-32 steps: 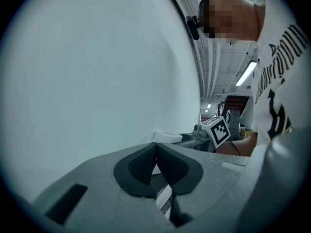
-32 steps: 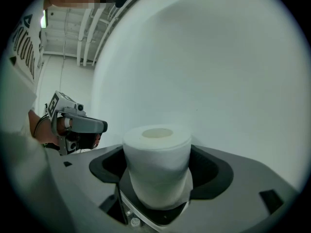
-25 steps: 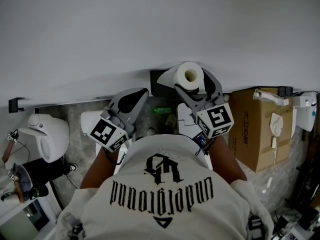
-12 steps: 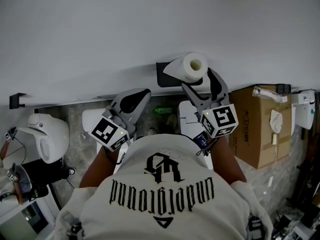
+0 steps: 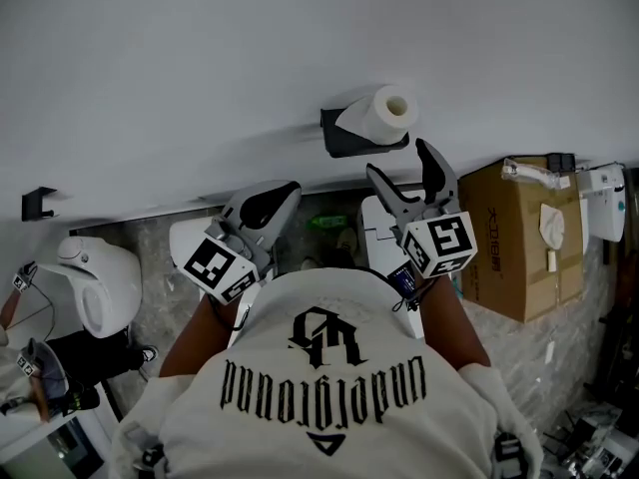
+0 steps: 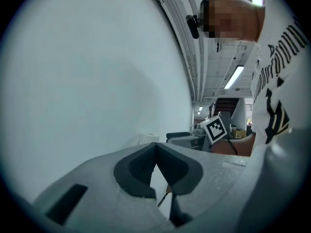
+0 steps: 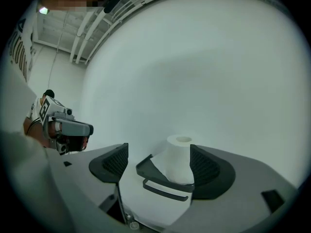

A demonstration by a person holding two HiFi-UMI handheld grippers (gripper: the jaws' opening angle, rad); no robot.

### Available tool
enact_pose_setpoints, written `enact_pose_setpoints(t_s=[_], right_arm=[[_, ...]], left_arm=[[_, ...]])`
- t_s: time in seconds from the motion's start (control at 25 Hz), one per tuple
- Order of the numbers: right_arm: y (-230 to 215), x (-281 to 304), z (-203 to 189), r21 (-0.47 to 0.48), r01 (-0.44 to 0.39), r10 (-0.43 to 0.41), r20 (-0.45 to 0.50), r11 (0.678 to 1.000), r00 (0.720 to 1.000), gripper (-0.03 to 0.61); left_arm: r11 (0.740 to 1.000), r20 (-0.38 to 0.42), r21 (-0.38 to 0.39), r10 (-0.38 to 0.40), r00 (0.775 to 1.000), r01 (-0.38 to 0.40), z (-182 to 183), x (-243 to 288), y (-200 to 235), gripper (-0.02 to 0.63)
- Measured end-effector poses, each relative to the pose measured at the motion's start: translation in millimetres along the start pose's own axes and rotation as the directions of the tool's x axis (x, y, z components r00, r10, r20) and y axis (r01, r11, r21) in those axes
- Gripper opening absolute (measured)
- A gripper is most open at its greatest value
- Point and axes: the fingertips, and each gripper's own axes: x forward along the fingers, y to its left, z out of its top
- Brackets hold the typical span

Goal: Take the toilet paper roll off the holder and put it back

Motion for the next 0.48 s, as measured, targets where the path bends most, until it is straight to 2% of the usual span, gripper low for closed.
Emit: enact_pose_setpoints(t_s=[0.48], right_arm=[[37,-31,12,-0.024,0.075,-0.074,0.048,0.997,0.996,0.350]], left_arm=[[0.999,0.016,0.007,-0.048,0.999,0.048,0,-39,-12,0.014]])
